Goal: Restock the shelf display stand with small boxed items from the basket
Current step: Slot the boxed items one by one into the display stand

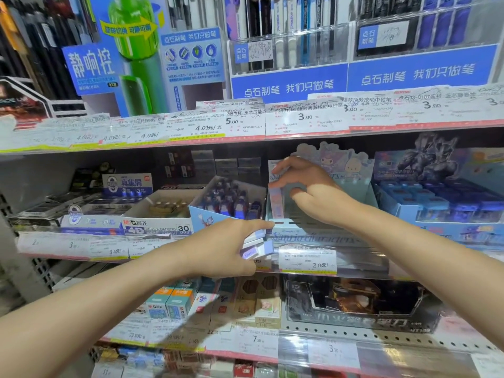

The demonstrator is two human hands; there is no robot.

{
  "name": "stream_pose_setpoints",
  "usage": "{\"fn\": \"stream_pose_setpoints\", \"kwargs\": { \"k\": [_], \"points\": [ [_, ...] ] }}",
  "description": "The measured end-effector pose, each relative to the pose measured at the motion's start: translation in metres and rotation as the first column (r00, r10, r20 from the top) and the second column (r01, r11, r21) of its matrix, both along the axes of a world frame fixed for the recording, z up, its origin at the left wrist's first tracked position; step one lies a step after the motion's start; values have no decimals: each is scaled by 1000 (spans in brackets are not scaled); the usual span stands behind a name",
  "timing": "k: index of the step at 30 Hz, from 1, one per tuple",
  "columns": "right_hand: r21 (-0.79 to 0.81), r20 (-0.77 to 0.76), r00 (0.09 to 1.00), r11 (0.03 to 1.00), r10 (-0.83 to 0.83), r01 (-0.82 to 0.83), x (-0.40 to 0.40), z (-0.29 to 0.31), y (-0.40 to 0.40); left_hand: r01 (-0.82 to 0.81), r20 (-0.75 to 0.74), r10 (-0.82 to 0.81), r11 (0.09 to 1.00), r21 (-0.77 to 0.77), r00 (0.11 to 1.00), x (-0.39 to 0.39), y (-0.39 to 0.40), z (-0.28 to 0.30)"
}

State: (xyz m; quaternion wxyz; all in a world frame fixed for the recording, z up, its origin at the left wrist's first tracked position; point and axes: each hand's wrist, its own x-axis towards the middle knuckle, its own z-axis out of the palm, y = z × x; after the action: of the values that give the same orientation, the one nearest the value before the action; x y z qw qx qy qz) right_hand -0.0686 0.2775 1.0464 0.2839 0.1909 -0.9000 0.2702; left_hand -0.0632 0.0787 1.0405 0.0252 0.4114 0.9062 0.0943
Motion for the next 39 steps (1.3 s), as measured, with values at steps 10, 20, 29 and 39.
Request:
{"fn": "stream_pose_setpoints", "kwargs": {
  "k": [10, 20, 29, 39],
  "points": [
    [61, 100, 994, 998, -34, 28, -1, 7, 0, 21, 62, -22, 1000, 20, 998, -3, -1, 2],
    [-505, 239, 938, 857, 251, -101, 36, 17, -14, -271, 729, -433, 728, 629, 530, -3, -5, 2],
    [-541, 236, 869, 802, 435, -255, 59, 29, -35, -272, 733, -634, 680, 681, 249, -4, -2, 0],
    [-631, 233, 880, 753, 415, -188, 45, 28, -30, -527, 801, -461, 603, 598, 382, 6, 4, 9]
  ]
}}
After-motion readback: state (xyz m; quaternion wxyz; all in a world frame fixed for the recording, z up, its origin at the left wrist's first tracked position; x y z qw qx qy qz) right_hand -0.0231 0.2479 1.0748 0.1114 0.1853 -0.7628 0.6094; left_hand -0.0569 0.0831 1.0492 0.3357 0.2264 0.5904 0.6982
